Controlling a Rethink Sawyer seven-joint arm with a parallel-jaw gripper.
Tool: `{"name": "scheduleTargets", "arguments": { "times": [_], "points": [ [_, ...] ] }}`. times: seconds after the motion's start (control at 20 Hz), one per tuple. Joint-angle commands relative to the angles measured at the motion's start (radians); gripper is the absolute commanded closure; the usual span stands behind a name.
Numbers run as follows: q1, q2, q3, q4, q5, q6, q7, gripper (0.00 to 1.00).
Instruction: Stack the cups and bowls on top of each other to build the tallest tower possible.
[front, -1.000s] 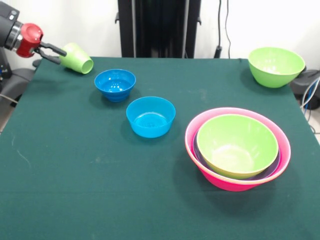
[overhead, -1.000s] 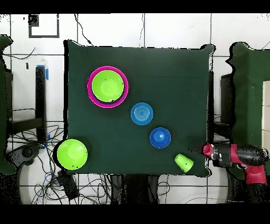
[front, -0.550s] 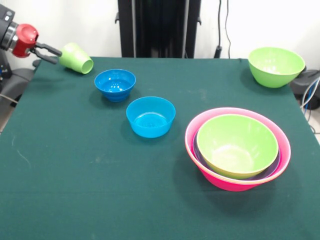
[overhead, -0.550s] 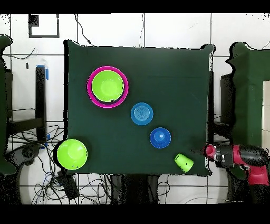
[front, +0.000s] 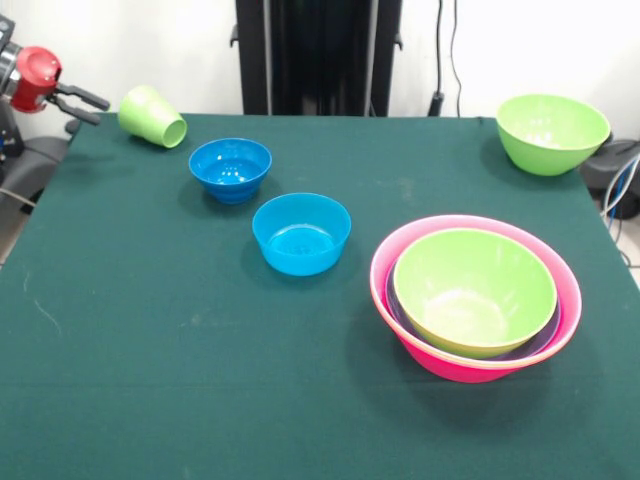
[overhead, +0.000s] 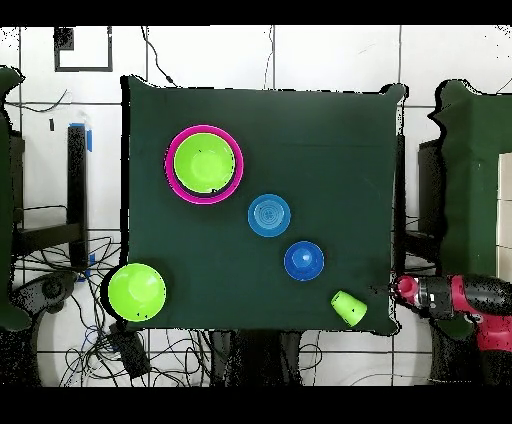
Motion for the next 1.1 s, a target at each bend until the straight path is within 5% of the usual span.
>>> {"name": "scheduleTargets", "arguments": {
  "times": [0.05, 1.1],
  "points": [
    [0.043, 0.04, -0.074, -0.106, -0.056, 0.09, -0.345, 0.0],
    [0.027, 0.086, -0.132, -0.058, 0.02, 0.239, -0.193, 0.0]
  ]
}}
